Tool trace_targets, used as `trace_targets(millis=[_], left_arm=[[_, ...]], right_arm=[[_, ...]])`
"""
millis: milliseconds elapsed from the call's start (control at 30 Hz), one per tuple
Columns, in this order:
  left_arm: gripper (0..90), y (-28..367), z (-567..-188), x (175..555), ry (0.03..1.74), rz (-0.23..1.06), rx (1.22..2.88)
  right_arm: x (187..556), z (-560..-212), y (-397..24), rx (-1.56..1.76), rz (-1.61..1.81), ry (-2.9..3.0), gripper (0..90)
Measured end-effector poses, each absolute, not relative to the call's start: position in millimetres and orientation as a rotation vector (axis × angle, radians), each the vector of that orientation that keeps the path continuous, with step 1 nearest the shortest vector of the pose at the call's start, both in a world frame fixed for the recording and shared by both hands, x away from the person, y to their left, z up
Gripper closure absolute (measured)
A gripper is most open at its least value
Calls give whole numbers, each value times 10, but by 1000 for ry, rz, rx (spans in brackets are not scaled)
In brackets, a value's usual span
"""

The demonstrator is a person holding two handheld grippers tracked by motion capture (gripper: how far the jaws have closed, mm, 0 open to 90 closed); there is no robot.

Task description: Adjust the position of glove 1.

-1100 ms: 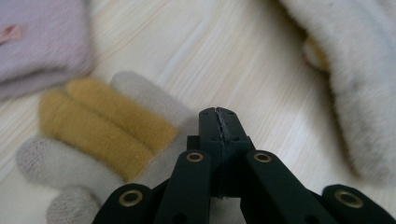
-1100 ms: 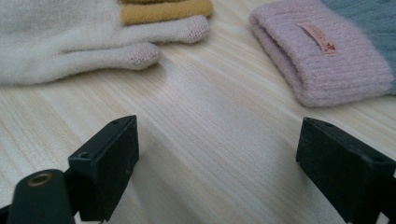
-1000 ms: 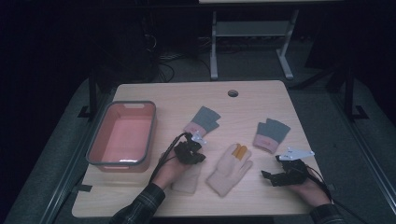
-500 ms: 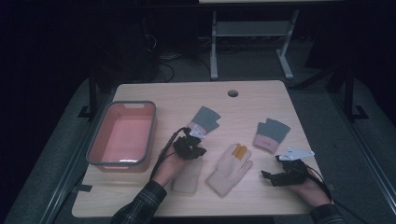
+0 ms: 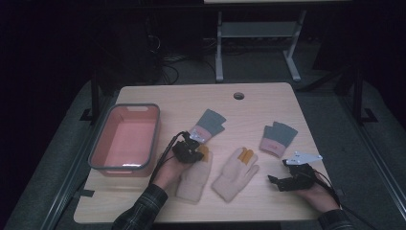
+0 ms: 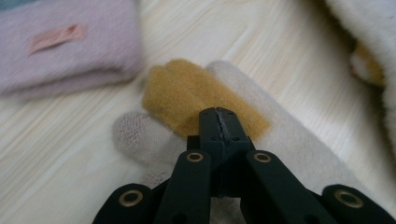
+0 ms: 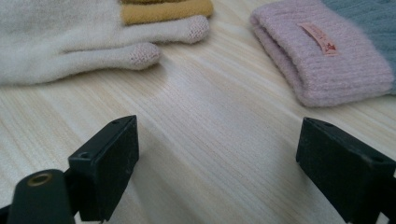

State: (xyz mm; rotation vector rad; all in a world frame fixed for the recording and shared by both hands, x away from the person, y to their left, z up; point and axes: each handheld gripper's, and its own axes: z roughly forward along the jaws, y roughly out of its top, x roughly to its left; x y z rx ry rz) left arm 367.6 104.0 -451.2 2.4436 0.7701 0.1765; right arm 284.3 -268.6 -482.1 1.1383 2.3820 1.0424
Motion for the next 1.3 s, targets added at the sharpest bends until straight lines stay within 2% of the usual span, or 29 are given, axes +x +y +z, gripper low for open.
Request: trace_targets(millis=[433,600,700,833,1100,1300], left_arm=[[897,590,-4527,3941,666,152,2460],[896,489,-4546,4095,671,126,2420],[895,568,-4485,4104,694,112,2360],[834,799,-4361,4012,763,129,2297],[688,1242,-4375,3745,855,153,2285],[628,1258,-4468,3676,875,151,2318]], right_arm=[[2845,-4821,-2688,1136,1043,2383,126],[2844,-4821,-2687,1136,1043,2383,126],[2844,-4821,-2688,1136,1043,2383,126],[2844,-4821,-2687,1137,1043,2382,126],[2843,-4821,-2684,1141,1044,2380,126],[2847,-4821,-2682,1138,1044,2381,126]])
